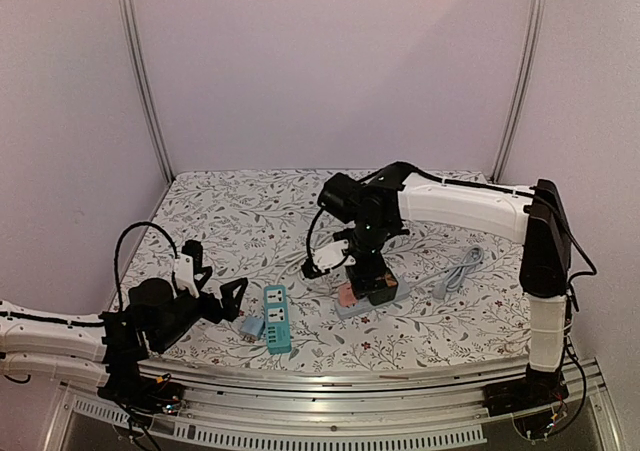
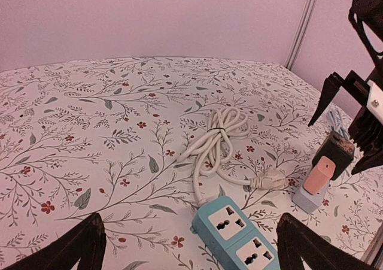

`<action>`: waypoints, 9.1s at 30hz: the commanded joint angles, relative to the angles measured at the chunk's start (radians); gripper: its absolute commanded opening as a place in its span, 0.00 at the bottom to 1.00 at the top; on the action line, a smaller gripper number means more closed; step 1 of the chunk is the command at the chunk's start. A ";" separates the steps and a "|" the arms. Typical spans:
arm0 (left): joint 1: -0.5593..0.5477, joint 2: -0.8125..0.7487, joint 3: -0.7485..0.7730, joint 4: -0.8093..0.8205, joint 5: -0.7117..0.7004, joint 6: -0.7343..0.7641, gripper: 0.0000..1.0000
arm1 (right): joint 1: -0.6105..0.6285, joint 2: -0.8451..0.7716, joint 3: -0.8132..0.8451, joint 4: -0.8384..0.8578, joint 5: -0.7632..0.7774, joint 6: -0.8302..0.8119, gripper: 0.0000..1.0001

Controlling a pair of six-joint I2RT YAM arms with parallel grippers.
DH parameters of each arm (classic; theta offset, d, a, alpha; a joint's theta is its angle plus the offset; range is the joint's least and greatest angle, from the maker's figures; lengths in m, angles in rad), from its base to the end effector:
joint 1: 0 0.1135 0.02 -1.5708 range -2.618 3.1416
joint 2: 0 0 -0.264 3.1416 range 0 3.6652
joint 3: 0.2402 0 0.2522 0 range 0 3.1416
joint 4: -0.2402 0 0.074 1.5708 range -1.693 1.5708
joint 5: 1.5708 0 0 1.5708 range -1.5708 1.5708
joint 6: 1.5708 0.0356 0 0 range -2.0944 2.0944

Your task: Insert the plug

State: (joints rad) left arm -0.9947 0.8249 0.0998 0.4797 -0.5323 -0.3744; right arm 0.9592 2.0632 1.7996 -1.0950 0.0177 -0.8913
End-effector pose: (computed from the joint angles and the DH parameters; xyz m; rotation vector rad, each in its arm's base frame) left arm 0.1053 -0.1290 0.1644 0.1816 1.8002 -0.4996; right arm 0.2417 0.3435 0.2331 -2.3378 1.7643 -0.0153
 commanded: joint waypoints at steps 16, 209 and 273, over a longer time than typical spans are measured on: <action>-0.002 0.040 0.099 -0.276 0.001 -0.195 0.99 | 0.044 -0.377 -0.299 0.500 0.061 0.280 0.99; -0.202 0.601 0.687 -1.250 0.074 -0.795 0.75 | 0.042 -0.887 -0.760 0.692 0.688 0.776 0.99; -0.200 0.510 0.693 -0.895 -0.172 -0.514 0.07 | 0.042 -0.812 -0.702 0.756 0.278 1.092 0.99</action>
State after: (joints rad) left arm -1.1828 1.4155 0.7792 -0.5720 -0.6163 -1.0138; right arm 1.0065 1.2343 1.0882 -0.4126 0.4480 0.0353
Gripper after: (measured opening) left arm 0.412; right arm 0.989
